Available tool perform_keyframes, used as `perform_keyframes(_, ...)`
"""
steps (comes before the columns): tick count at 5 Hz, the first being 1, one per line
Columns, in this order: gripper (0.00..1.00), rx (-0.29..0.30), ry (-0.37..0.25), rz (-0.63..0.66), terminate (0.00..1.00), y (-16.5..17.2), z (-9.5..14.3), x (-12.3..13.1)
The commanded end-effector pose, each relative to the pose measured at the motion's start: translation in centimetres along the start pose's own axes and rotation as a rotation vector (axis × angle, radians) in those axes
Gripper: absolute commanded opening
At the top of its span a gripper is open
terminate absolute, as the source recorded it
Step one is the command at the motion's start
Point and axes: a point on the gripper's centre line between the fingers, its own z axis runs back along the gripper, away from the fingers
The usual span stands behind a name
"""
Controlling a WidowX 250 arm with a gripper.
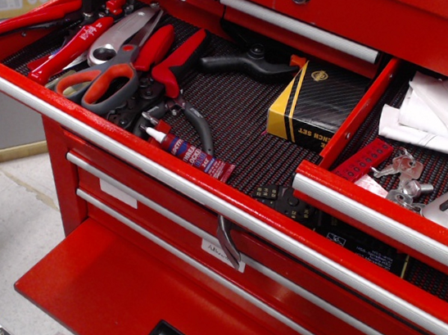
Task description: Pick up glue and put into drawer
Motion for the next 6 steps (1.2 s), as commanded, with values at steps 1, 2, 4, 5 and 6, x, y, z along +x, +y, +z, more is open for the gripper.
perform_keyframes(1, 1.00, 0.000, 0.000, 0.000, 0.00, 0.0, 0.0, 0.0)
perform_keyframes(2, 1.00, 0.045, -0.056, -0.256, 0.00, -2.5, 0.8, -0.2)
perform_keyframes(4, 1.00, -0.193, -0.028, -0.727, 0.00, -7.2, 3.6, 0.6)
perform_keyframes(5, 1.00, -0.220, -0.089, -0.500, 0.00, -9.1, 4.0, 1.4)
perform_keyframes(6, 1.00, -0.220, -0.089, -0.500, 0.00, -9.1, 4.0, 1.4)
